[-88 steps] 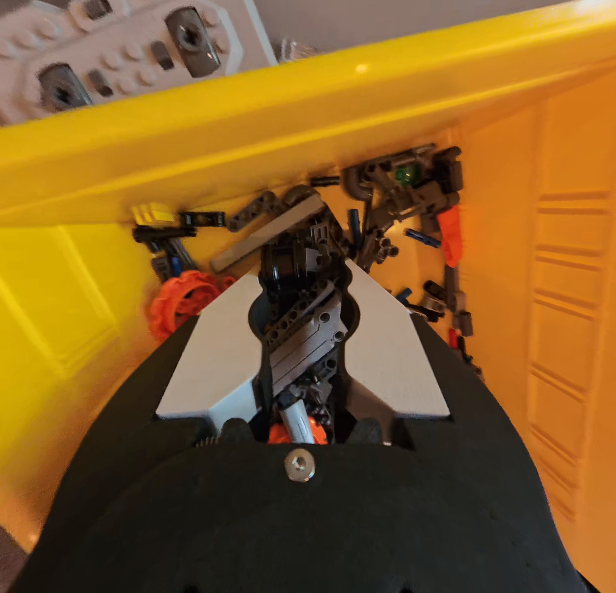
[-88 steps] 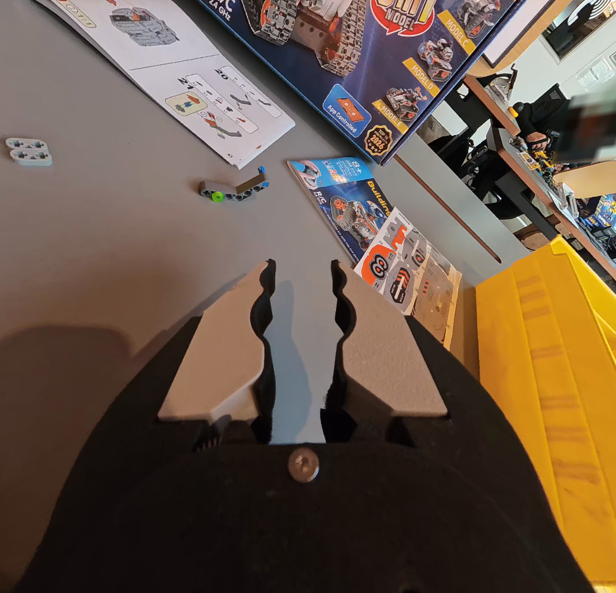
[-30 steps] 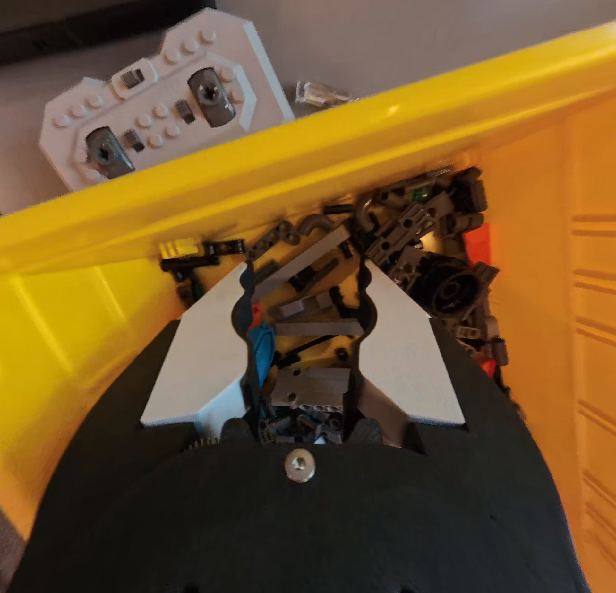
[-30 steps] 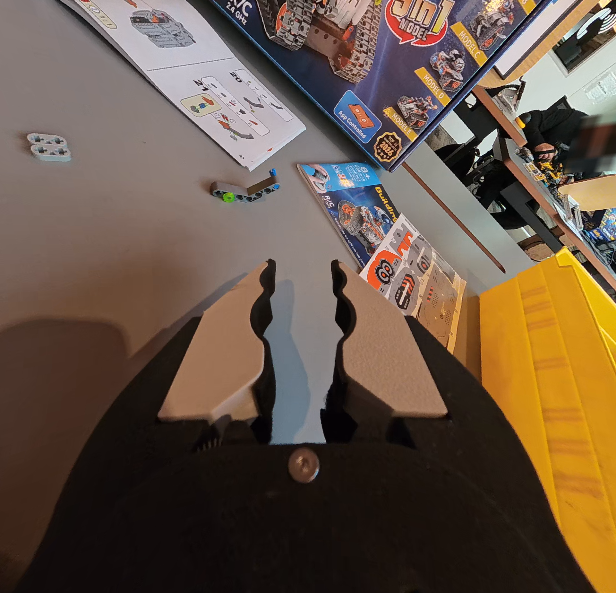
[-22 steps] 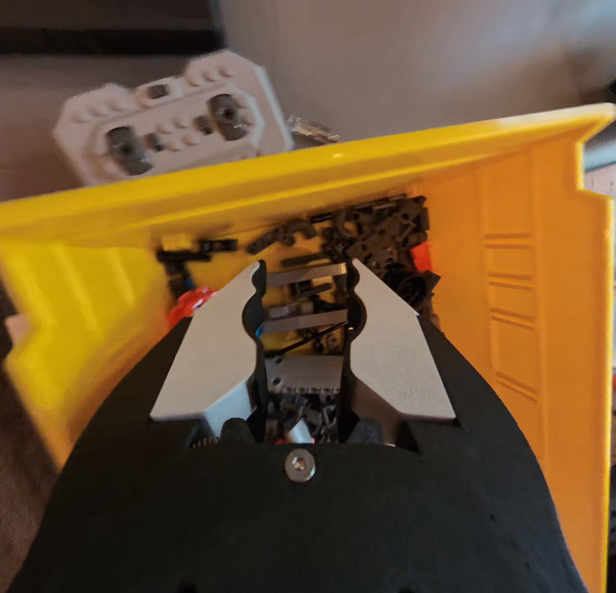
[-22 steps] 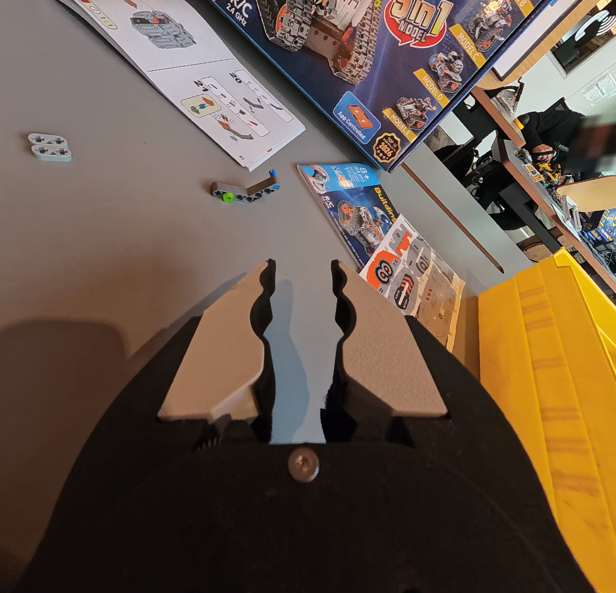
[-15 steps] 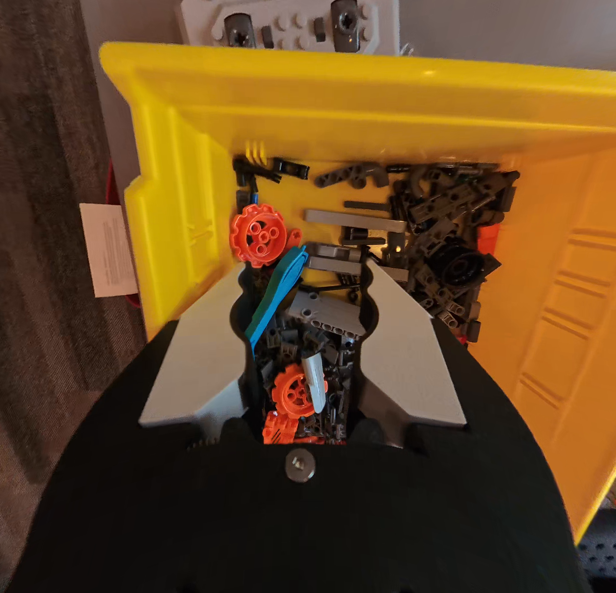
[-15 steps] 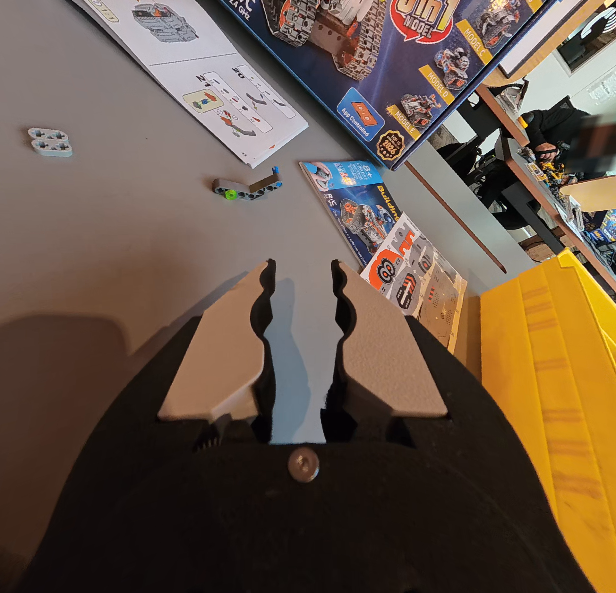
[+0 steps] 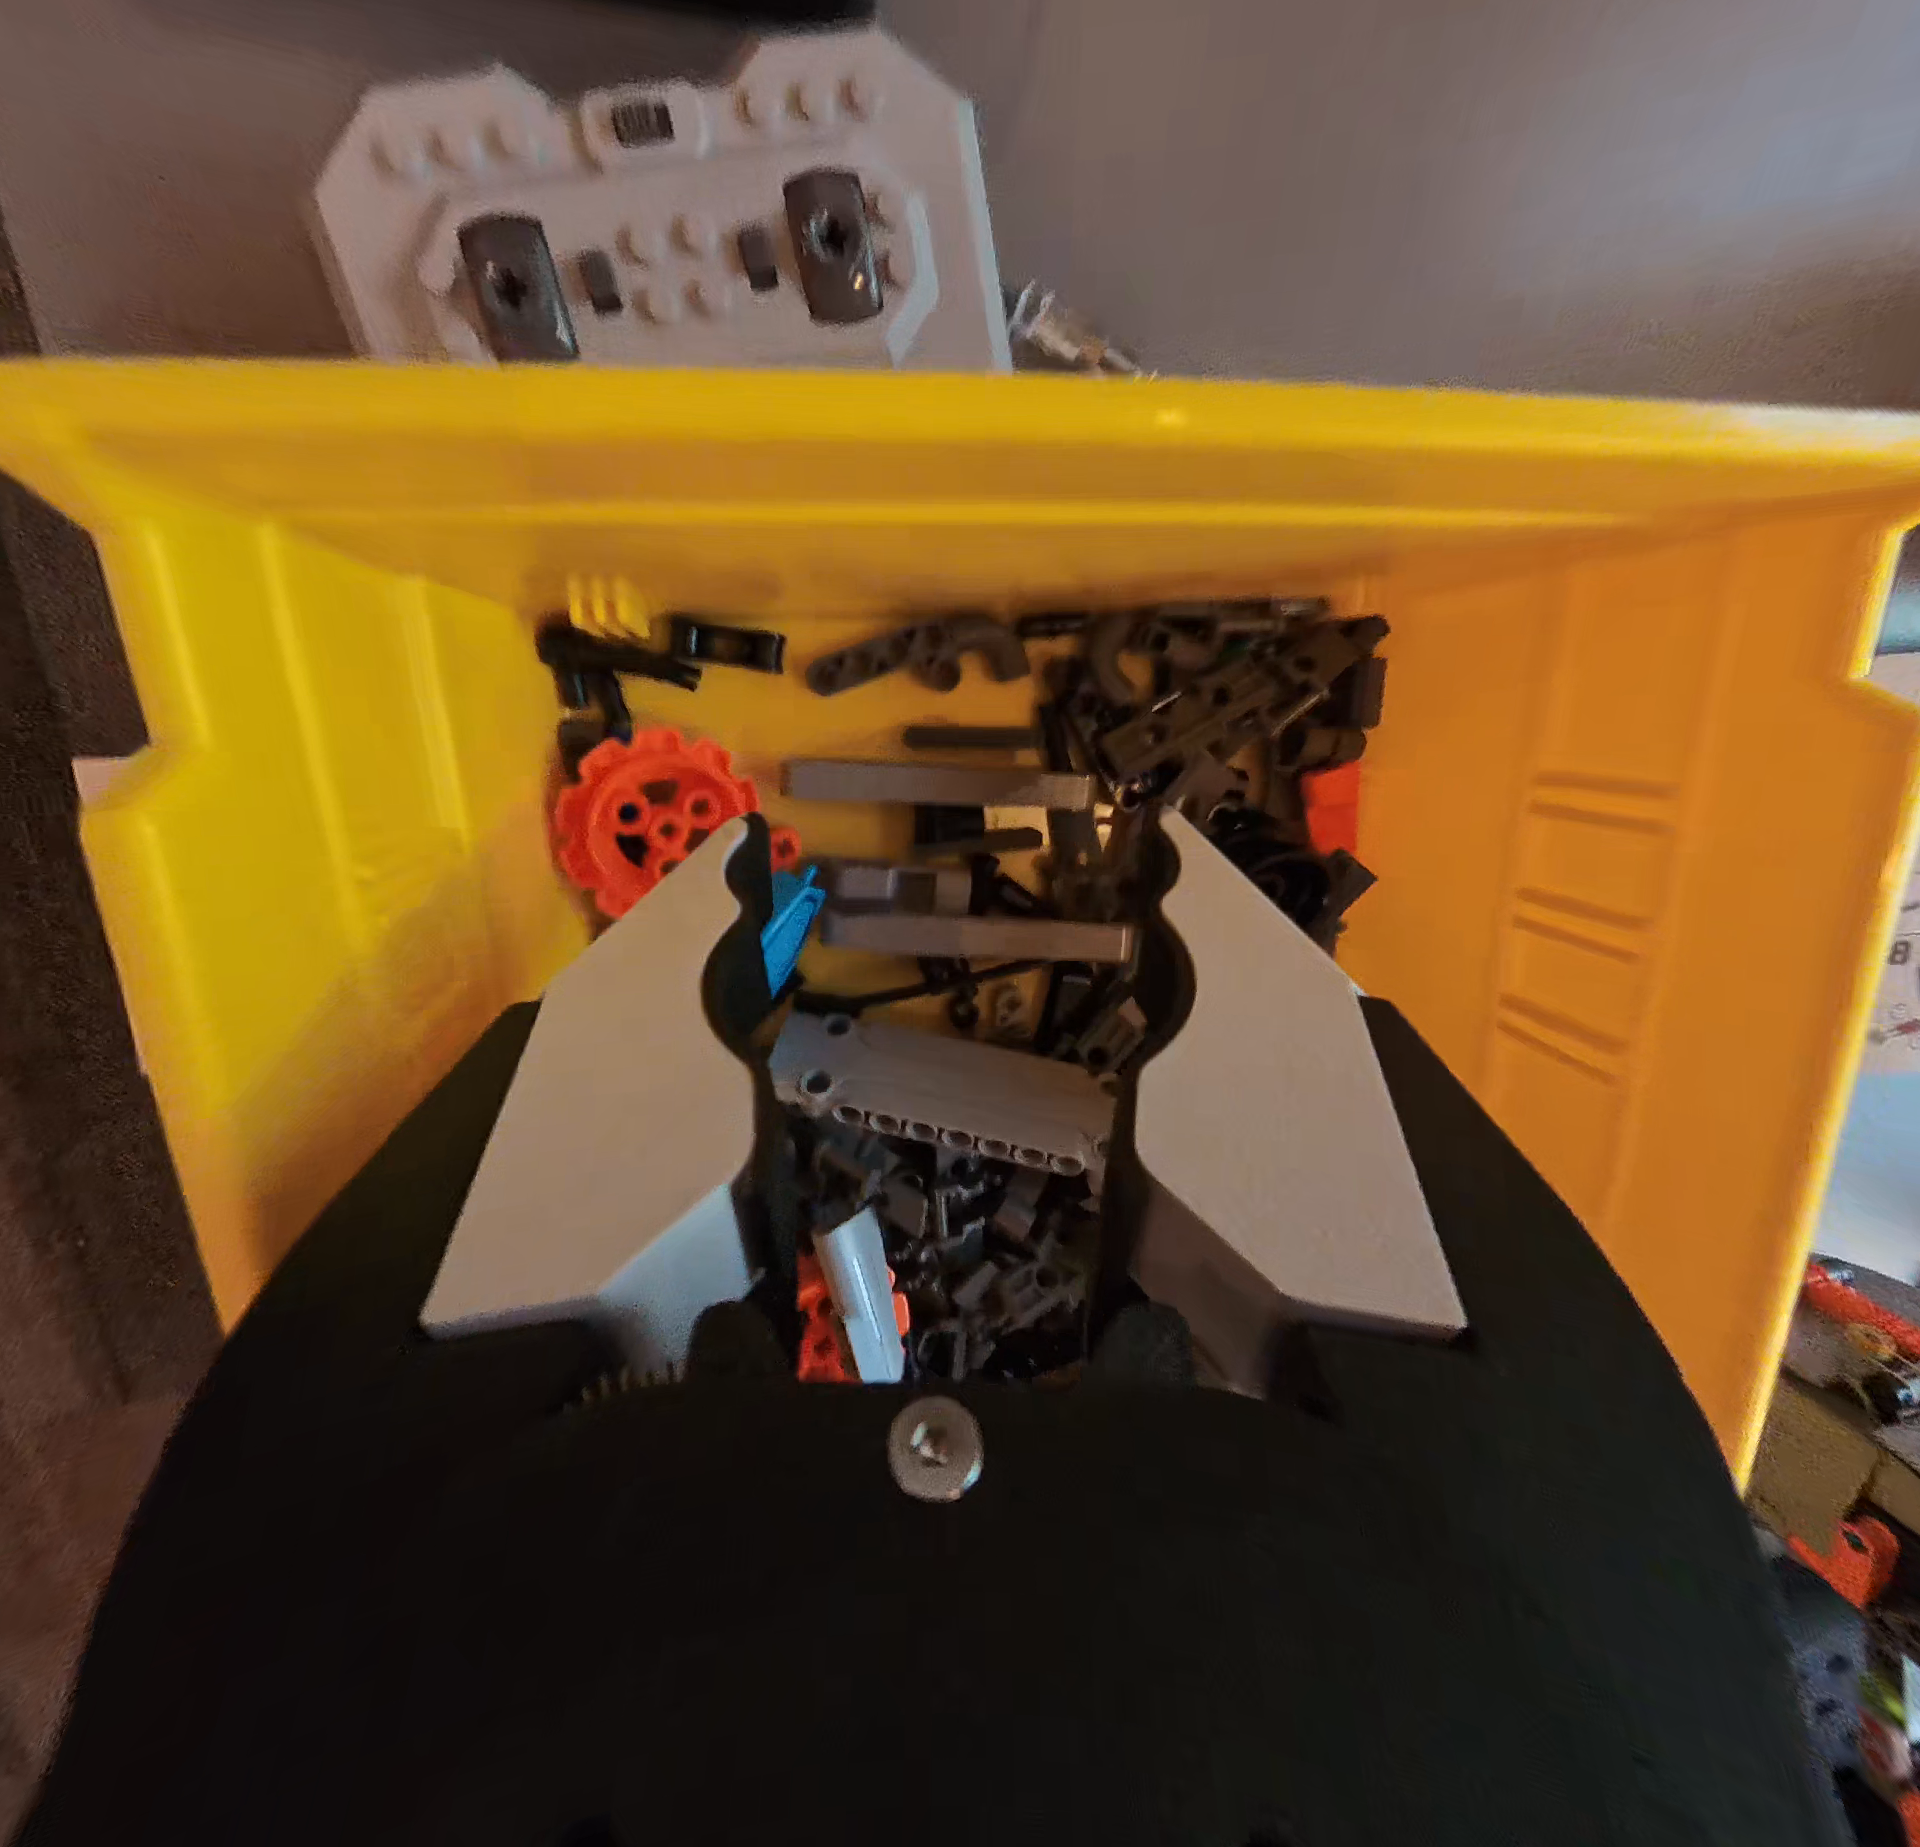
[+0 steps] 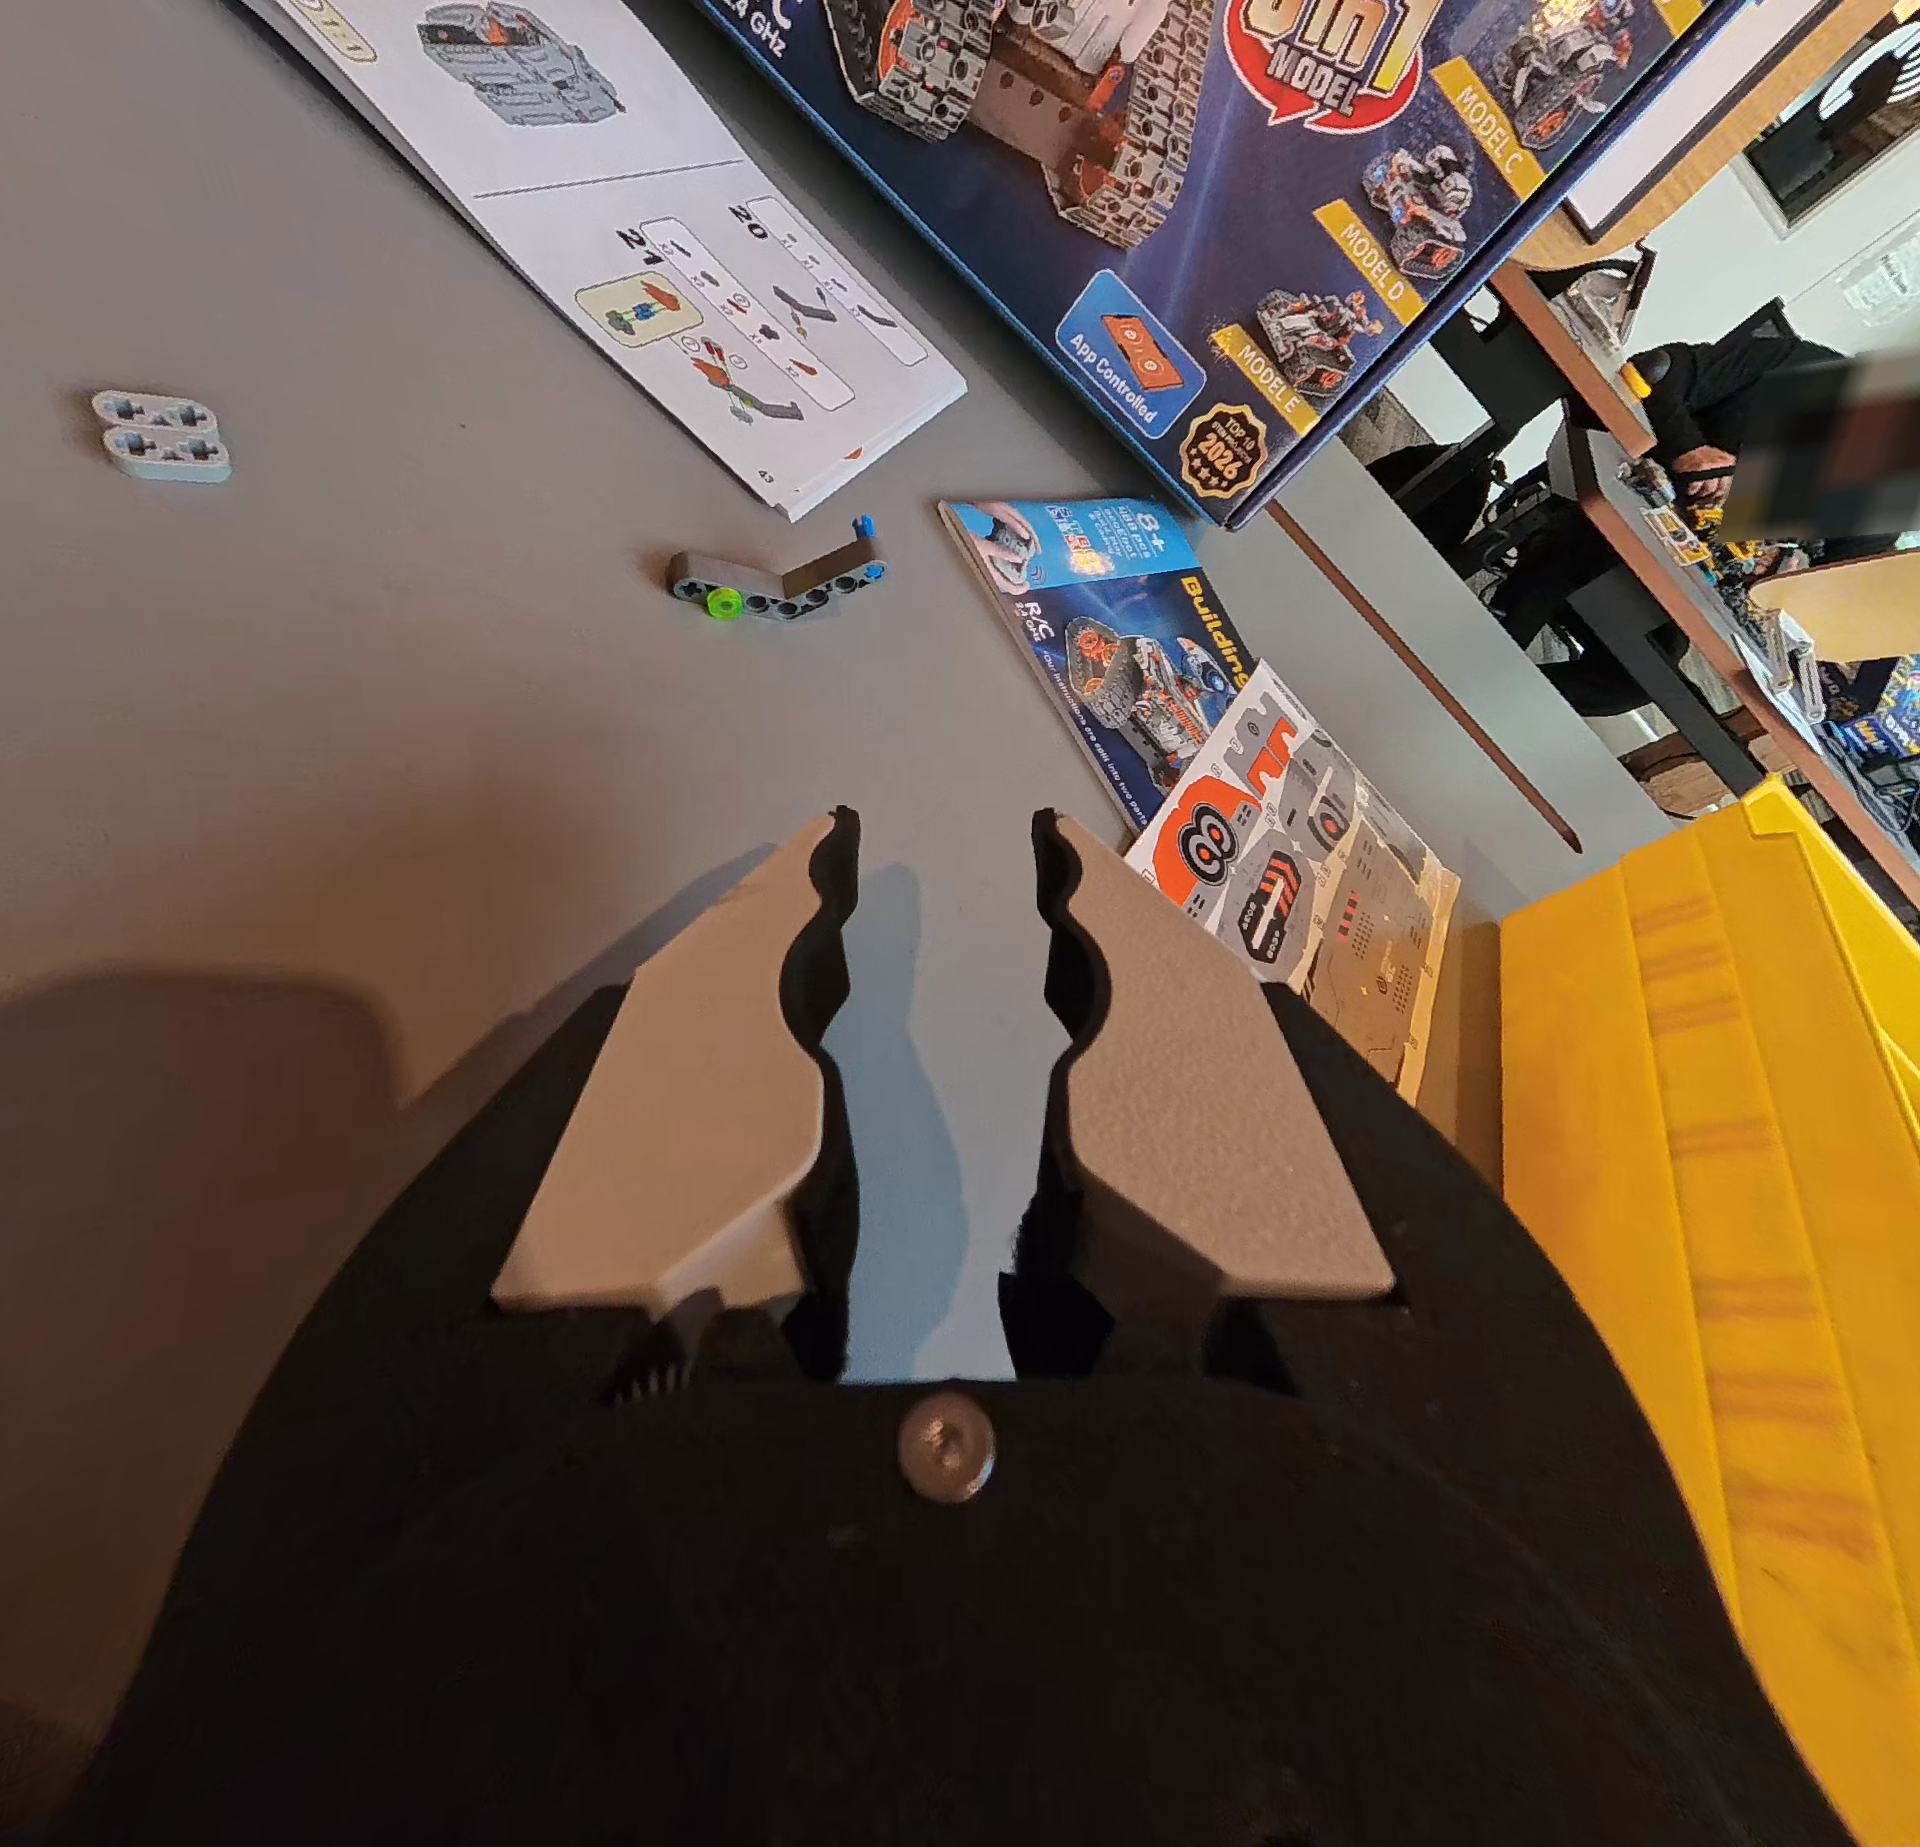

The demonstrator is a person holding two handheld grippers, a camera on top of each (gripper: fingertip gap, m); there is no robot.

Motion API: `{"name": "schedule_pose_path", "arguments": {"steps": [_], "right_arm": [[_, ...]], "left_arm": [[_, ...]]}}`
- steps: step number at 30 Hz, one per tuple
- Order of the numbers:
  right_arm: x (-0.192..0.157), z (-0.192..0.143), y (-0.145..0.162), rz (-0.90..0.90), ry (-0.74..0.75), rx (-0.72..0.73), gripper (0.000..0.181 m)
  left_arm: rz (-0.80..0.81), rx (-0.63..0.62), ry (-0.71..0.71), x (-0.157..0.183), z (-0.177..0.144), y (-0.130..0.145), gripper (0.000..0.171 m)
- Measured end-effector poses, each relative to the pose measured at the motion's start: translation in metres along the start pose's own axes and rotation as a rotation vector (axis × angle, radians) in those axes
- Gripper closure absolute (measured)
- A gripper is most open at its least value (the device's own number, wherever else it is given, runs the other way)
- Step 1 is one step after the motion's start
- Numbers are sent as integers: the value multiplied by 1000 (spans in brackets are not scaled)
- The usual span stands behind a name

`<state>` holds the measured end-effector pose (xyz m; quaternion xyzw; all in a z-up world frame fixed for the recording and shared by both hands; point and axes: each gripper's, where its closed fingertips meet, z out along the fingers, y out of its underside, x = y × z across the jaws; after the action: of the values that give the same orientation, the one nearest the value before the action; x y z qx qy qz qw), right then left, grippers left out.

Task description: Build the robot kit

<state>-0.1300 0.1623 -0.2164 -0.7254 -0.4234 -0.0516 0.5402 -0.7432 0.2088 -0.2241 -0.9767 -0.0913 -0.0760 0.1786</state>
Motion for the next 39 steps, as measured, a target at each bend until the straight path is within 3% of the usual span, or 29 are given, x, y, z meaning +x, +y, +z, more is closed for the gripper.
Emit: {"name": "schedule_pose_path", "arguments": {"steps": [3, 7, 9, 12, 16, 19, 22, 26, 29, 31, 35, 39], "right_arm": [[0, 0, 0, -2, 0, -3, 147], [0, 0, 0, -1, 2, 0, 147], [0, 0, 0, 2, 1, -1, 147], [0, 0, 0, 0, -1, 0, 148], [-1, 0, 0, 0, -3, 1, 148], [0, 0, 0, 0, -2, 1, 148], [0, 0, 0, -1, -2, 0, 147], [-1, 0, 0, -1, -3, -1, 148], [-1, 0, 1, 0, -5, -2, 148], [-1, 0, 1, -1, -6, -2, 148], [-2, 1, 1, -3, -12, -3, 148], [-4, 1, 1, -9, -18, -7, 147]], "left_arm": [[102, 92, 70, 22, 3, -18, 122], [340, 67, 27, 43, 14, -13, 152], [401, 51, 48, 54, 20, -9, 159], [429, -14, 15, 48, 31, 0, 156], [388, -6, -8, 37, 33, -3, 157], [322, -6, -24, 25, 33, -5, 137], [251, -1, 17, 23, 32, -6, 138], [199, 73, 44, 22, 23, -18, 159], [204, 94, 16, 16, 12, -20, 157], [186, 21, -18, 8, 5, -6, 154], [47, -238, -55, -11, -13, 51, 138], [-20, -335, -182, -36, -30, 79, 127]]}}
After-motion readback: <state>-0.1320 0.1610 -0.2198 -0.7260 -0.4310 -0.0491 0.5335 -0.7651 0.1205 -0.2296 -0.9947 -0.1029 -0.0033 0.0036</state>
